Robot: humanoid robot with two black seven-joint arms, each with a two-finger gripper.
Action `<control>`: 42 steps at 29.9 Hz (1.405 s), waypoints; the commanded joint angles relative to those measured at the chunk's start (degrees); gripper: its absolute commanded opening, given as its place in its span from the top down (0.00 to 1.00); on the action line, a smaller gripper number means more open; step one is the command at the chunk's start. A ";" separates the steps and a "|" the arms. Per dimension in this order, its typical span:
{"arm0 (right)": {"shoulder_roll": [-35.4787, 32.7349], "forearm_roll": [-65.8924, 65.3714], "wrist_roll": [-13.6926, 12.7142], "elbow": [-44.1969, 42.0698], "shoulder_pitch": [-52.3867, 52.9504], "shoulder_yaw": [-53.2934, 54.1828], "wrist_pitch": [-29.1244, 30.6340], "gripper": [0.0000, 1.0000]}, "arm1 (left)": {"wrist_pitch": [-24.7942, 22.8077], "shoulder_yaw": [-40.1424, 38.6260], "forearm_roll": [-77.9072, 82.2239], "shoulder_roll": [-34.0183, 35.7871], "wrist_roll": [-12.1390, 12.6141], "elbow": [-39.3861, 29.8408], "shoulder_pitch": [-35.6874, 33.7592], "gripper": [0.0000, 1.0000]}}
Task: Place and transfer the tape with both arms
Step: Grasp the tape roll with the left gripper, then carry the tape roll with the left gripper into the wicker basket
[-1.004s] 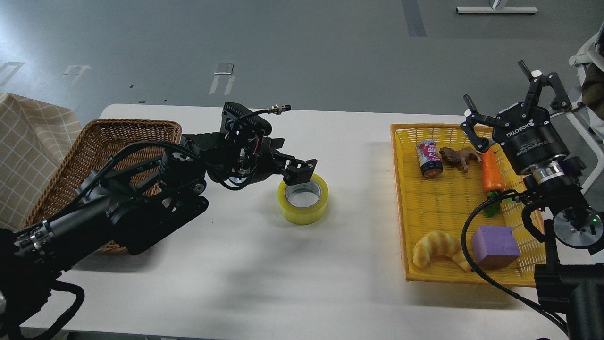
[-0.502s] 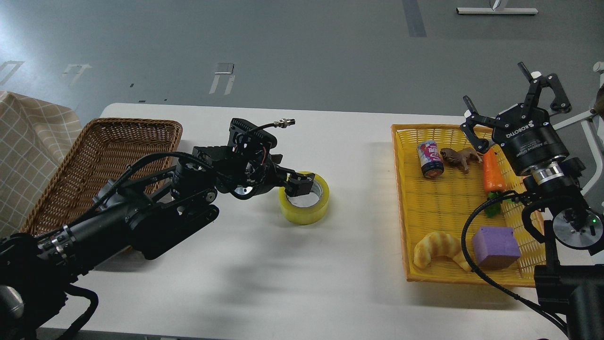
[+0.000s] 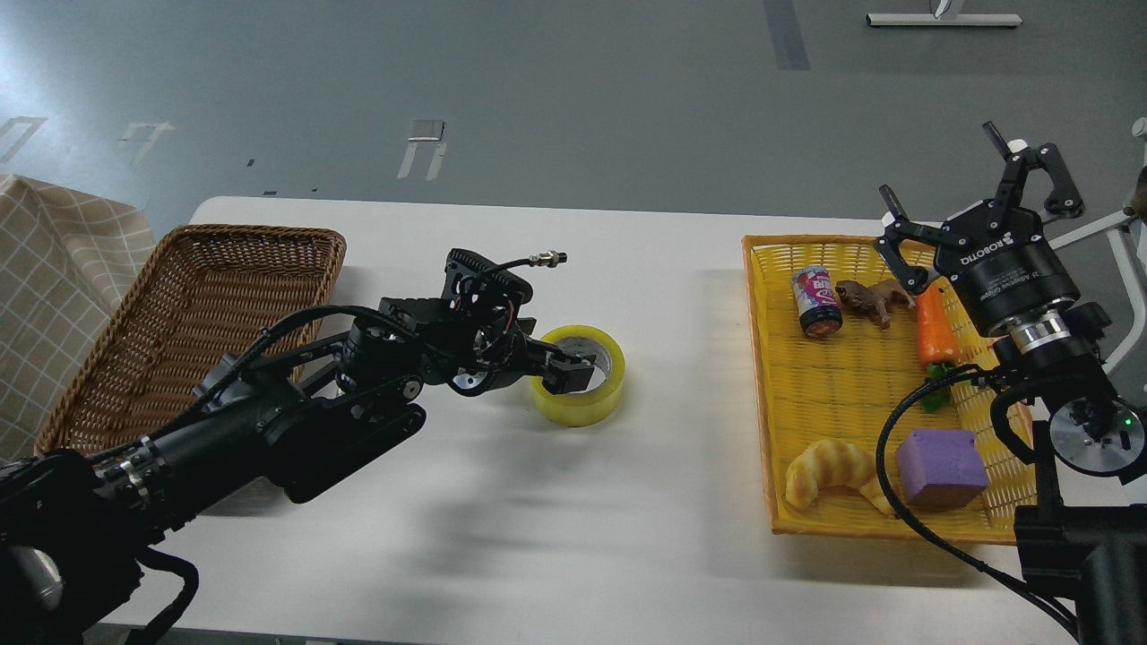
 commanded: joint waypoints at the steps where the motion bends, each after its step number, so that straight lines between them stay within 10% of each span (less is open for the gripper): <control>1: 0.00 0.00 0.00 0.00 -0.08 0.00 0.00 0.00 | 0.00 0.09 0.09 -0.32 -0.10 1.16 0.00 0.07; 12: 0.00 0.00 0.00 0.00 -0.08 0.00 0.00 0.00 | 0.00 1.23 0.09 -0.32 0.16 3.71 0.00 0.44; 16: 0.00 0.00 0.00 0.00 -0.08 0.00 0.00 0.00 | 0.00 1.32 0.44 -0.15 0.34 4.33 -0.09 1.00; 42: 0.00 0.00 0.00 0.36 0.00 0.00 0.00 0.00 | 0.00 3.08 -8.25 15.75 -2.82 0.73 -11.25 1.00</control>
